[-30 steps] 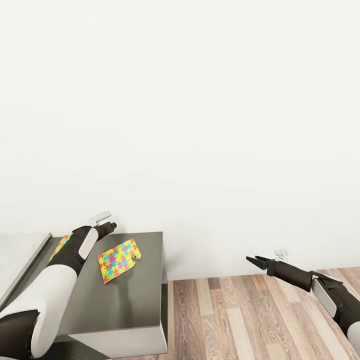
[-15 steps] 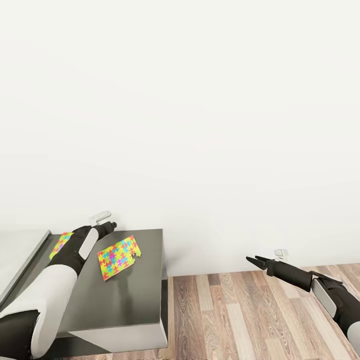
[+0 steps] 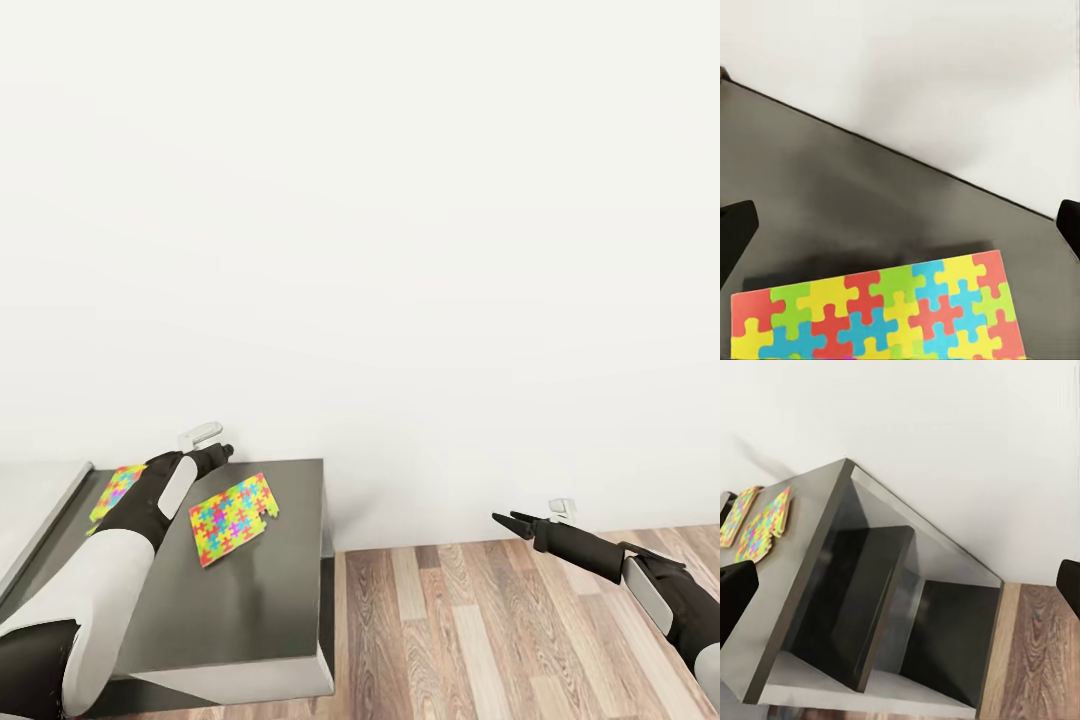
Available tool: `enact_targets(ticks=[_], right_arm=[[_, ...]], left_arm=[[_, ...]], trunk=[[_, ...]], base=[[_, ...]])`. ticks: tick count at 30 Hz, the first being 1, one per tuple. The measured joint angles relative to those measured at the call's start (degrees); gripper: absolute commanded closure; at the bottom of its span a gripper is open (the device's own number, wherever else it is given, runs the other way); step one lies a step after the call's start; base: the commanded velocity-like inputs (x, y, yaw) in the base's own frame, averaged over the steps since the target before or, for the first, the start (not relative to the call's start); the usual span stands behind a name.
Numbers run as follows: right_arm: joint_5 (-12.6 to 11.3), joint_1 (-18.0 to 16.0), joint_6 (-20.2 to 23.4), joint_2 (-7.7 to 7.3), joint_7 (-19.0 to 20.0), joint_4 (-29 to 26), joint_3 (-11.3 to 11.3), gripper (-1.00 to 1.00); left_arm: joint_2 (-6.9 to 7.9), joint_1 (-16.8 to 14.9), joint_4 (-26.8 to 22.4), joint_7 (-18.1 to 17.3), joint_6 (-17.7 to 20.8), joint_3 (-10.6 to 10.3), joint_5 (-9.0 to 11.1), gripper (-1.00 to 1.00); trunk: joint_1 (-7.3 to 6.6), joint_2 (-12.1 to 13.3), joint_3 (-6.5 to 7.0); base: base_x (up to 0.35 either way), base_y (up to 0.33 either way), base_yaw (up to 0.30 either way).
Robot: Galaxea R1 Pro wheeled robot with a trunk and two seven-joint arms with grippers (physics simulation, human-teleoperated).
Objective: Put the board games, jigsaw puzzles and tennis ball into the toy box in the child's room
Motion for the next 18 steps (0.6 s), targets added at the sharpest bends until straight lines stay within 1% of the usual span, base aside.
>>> enact_targets(ticks=[5, 18], right_arm=[[0.00, -0.01, 0.02, 0.00, 0.00, 0.00, 0.00, -1.00], [-0.01, -0.01, 0.16, 0.00, 0.01, 0.00, 0.00, -1.00]], left_arm=[[0.00, 0.00, 0.00, 0.00, 0.00, 0.01, -0.04, -1.00], [0.00, 0.00, 0.00, 0.00, 0.01, 0.00, -0.05, -1.00]], trunk=[[0.01, 0.00, -0.46], [0.01, -0.01, -1.43]], base=[[0.081, -0.065, 0.000], [0.009, -0.007, 0.000]])
